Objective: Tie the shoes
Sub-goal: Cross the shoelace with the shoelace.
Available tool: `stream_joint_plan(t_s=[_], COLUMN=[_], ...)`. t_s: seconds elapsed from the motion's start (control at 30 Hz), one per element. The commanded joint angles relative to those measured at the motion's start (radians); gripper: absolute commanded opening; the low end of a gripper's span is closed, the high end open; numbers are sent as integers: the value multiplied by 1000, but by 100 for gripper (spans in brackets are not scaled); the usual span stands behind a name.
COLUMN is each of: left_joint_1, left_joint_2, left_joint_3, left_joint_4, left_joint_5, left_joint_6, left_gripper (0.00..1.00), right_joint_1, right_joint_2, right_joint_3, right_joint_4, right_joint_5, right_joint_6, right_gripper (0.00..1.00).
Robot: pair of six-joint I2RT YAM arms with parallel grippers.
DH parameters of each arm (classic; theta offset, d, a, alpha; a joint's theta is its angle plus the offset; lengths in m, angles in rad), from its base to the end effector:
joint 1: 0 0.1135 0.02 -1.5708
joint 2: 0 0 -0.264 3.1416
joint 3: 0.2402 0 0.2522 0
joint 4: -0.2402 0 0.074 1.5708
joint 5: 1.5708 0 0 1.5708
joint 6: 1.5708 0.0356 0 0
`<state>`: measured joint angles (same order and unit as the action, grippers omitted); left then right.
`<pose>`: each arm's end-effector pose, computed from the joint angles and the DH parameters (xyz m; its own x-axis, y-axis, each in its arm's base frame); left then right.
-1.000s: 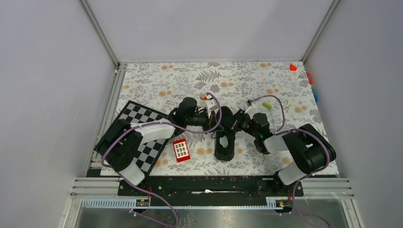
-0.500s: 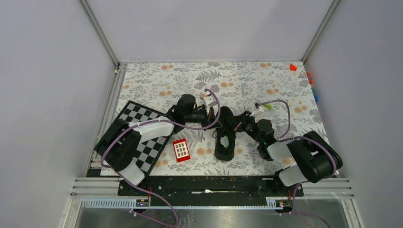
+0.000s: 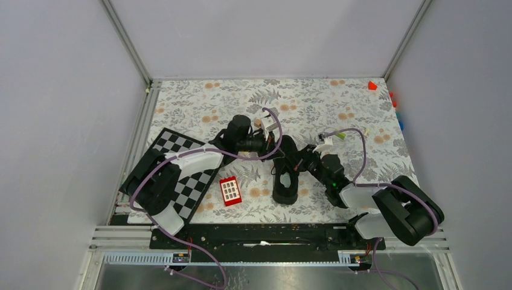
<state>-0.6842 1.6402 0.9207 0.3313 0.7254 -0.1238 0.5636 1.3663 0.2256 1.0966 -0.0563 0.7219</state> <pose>0.2604 -0.2428 0.2225 -0.4082 0.2137 -0.8875 0.9053 0.2198 -0.3635 0.1955 0.1259 0.1695 -0.4118 0.5202 -0.7482 -0.4114 0.6265 0.6620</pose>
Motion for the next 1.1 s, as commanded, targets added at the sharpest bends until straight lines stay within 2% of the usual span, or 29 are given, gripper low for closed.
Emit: stream_joint_plan(t_s=[0.0, 0.27, 0.43, 0.93, 1.07], left_joint_1=[8, 9, 9, 9, 9], left_joint_2=[5, 9, 4, -7, -14], left_joint_3=[56, 61, 55, 46, 41], left_joint_4=[28, 24, 37, 66, 64], left_joint_5=[-3, 2, 11, 25, 31], left_joint_6=[-5, 2, 0, -10, -10], left_gripper=[0, 0, 0, 0, 0], right_joint_1=[36, 61, 69, 81, 81], right_joint_2=[-45, -78, -23, 44, 101], right_joint_3=[40, 58, 115, 179, 194], right_joint_4=[-62, -106, -113, -224, -168], right_joint_5=[63, 62, 11, 9, 19], right_joint_6=[-56, -74, -67, -38, -15], right_gripper=[0, 0, 0, 0, 0])
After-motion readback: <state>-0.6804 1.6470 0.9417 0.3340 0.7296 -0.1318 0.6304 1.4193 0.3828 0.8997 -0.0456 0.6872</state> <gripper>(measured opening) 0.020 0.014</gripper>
